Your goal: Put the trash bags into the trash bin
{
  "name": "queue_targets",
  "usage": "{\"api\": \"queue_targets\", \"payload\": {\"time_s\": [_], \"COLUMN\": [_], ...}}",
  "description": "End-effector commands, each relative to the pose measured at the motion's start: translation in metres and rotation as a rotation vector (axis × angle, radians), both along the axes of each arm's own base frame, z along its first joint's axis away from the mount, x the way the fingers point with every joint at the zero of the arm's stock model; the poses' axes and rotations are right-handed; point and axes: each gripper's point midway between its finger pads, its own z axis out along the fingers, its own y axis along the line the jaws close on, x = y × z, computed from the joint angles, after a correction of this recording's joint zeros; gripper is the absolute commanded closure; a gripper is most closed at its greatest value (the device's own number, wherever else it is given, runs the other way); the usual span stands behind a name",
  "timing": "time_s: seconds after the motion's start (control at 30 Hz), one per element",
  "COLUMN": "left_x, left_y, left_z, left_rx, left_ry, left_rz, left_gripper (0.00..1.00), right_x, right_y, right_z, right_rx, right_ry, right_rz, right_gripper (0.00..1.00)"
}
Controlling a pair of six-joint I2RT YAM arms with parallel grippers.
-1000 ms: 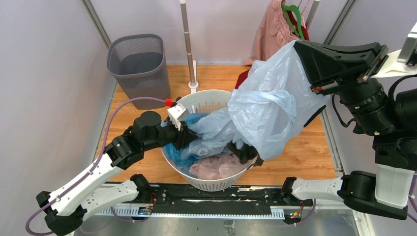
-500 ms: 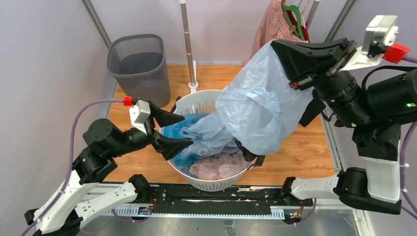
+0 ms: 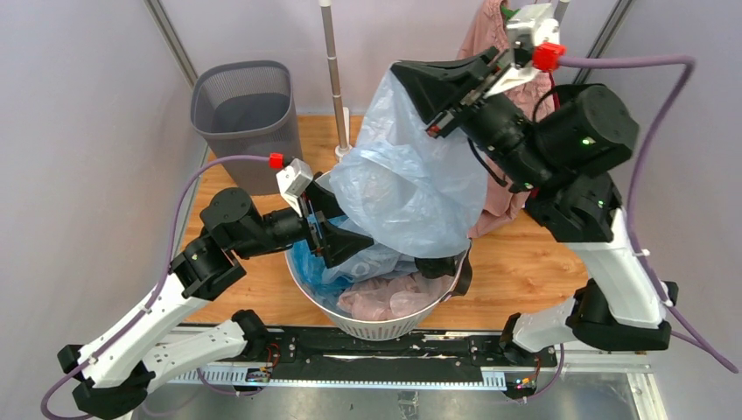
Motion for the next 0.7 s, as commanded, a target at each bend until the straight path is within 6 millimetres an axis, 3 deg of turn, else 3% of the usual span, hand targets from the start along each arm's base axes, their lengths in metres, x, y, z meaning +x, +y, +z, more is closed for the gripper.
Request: {"api": "queue_targets", "payload": {"time_s": [0.0,0.23,0.47,0.67], "left_x": [0.001,0.005,0.018,0.03], "left_y": [-0.005,-0.019,-0.049,-0.068], "left_z": [0.017,0.015,0.0,-0.006], "left_rx": [-0.083,-0.104,-0.081,-0.06], "left_ry": [0.001,0.043,0.072,0.071], "left_rz": [0.001,0.013,0.065,0.127], "left_gripper": [0.0,0.0,0.0,0.0], "right_x": [-0.005,0.003,0.005,0.006], "right_y": [0.009,0.028,0.04,0.045], "right_z": [0.022,0.025,0.033,0.029], "right_rx": [0.097,0.126,0.173,0.191], "right_ry": [-0.013,0.0,0.003,0.022], "right_rz": [0.055,0.081,0.121,0.146], "right_gripper": [1.0,1.0,1.0,1.0]}}
